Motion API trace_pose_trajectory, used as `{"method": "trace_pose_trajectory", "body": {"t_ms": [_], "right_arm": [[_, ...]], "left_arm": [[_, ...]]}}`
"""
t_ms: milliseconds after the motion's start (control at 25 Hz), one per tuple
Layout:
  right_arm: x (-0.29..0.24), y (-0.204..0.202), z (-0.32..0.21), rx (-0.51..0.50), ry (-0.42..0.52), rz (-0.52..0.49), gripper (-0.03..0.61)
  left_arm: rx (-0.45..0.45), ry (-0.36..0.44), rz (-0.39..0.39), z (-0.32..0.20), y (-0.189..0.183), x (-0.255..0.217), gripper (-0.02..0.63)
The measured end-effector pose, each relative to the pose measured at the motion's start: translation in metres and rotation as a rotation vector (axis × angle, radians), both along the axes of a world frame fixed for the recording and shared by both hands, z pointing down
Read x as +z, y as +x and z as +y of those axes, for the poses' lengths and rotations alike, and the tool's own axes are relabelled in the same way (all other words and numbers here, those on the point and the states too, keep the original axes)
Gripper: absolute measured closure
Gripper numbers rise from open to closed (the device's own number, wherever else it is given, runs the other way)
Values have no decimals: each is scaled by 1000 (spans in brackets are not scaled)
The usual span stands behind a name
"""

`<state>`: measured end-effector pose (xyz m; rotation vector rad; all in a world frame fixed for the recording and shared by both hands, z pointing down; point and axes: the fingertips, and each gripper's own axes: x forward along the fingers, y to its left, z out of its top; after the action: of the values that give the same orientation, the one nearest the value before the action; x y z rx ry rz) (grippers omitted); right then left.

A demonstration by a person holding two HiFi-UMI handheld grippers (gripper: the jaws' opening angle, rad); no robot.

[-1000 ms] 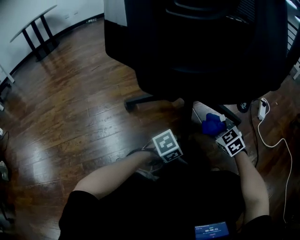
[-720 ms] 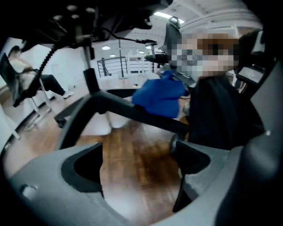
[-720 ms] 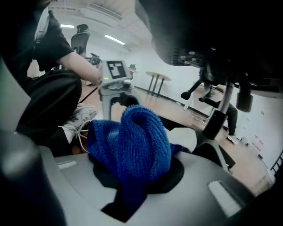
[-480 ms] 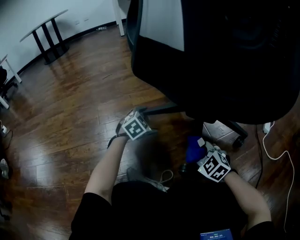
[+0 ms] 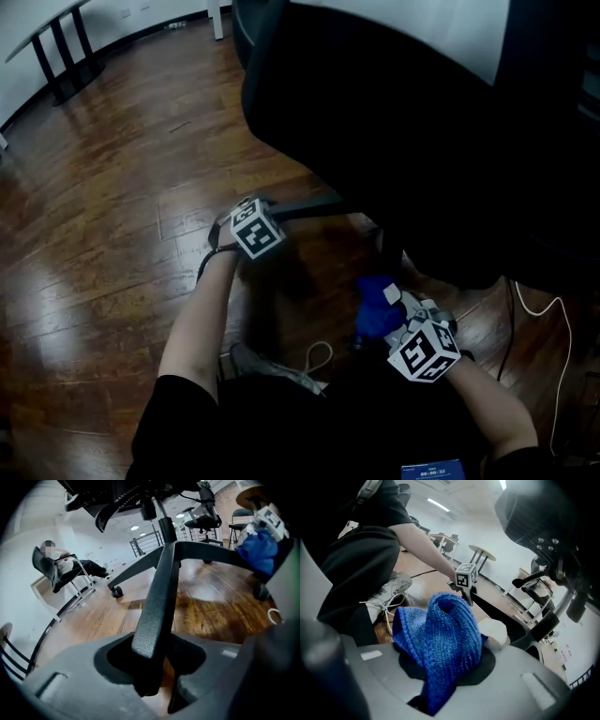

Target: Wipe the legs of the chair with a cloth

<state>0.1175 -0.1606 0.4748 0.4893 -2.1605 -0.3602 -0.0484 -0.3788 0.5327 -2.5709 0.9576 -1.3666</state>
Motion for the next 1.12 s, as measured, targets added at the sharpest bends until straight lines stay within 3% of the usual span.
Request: {"method": "trace_pose_trajectory", "body": {"t_ms": [120,240,360,600,760,1120], "right_arm": [[-5,19,-14,21,-4,-29,497],[-9,34,-10,4,-95,-152,497],[-9,54,-2,14,-169,-199,495],[3,84,56,-86,-274,-171,497],[3,82,37,-83,-219,-183,499],[-50,67,-139,262,26,-299,497]], "left_arm": [[59,-13,-141,24,4,11,494],[34,-87,-198,45,4,20,508],[22,-175,-270,62,8,24,523],[1,-172,-311,86,15,30,525],[-20,-153,-304,83,15,30,525],[-5,-134,-296,81,19,29,530]]}}
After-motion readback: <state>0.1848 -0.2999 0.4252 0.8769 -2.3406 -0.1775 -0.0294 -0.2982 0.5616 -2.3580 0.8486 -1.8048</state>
